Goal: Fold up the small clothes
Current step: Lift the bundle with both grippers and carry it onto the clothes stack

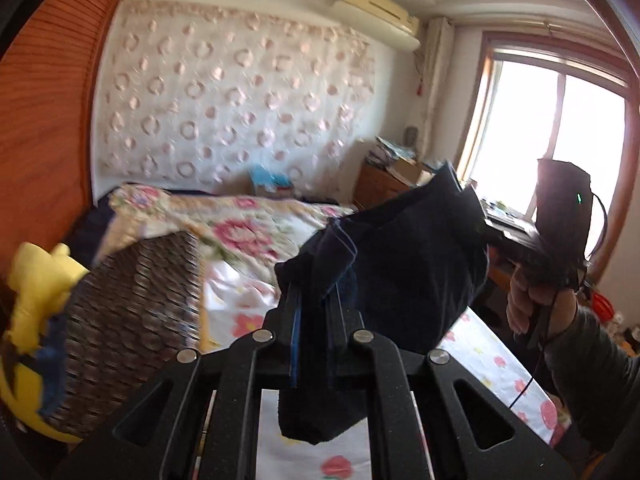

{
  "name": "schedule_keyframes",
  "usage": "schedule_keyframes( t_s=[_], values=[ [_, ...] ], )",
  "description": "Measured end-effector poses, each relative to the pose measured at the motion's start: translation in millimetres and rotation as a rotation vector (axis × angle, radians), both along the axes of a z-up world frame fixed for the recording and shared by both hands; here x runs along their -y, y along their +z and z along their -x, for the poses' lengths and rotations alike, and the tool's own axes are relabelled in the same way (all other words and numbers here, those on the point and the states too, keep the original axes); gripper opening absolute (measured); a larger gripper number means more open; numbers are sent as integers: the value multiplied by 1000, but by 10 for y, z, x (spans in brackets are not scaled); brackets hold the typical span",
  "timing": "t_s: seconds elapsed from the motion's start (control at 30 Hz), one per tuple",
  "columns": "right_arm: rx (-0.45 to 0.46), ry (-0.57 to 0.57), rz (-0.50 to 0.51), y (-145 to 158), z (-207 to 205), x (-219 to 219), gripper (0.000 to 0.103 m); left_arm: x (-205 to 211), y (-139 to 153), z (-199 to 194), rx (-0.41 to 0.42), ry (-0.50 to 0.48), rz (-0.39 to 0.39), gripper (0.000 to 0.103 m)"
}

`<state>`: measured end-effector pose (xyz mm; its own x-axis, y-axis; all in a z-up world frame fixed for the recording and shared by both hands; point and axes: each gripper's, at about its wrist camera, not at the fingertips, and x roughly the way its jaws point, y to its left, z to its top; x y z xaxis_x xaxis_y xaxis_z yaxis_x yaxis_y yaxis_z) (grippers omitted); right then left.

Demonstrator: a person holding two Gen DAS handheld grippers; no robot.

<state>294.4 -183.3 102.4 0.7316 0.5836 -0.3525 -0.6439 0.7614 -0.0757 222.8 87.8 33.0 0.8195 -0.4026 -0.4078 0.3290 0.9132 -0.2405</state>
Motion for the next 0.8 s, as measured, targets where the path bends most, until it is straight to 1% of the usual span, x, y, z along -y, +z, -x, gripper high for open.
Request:
schedule_keyframes(
  t_s=[0.1, 0.23, 0.3, 0.4, 0.43, 0.47, 0.53, 0.67, 0.77, 0.8],
  values=[
    [27, 68, 55, 135, -211, -360, 15, -235, 14, 14, 13, 61, 8, 10],
    [67, 151, 139, 277, -450, -935, 15, -540, -64, 58, 24, 140, 35, 10],
    [68, 188, 164, 317, -655, -1112, 15, -642, -127, 29, 25, 168, 53, 10],
    [60, 244, 206, 336, -899, -1439, 15, -842, -247, 90, 21, 235, 93, 10],
    [60, 254, 223, 308, -975, -1582, 15, -921, -310, 129, 16, 271, 102, 10],
    [52, 264, 234, 291, -1189, -1674, 15, -970, -347, 160, 10, 290, 106, 10],
    [46, 270, 263, 176, -1363, -1940, 15, -1127, -498, 173, -4, 347, 131, 10],
    [-9, 255, 270, -31, -1755, -2376, 15, -1369, -765, 160, -44, 396, 182, 10],
    [-43, 258, 267, -199, -1945, -2616, 15, -1470, -952, 160, -67, 431, 192, 10],
    [-52, 261, 268, -201, -1985, -2696, 15, -1477, -994, 168, -74, 438, 190, 10]
  ],
)
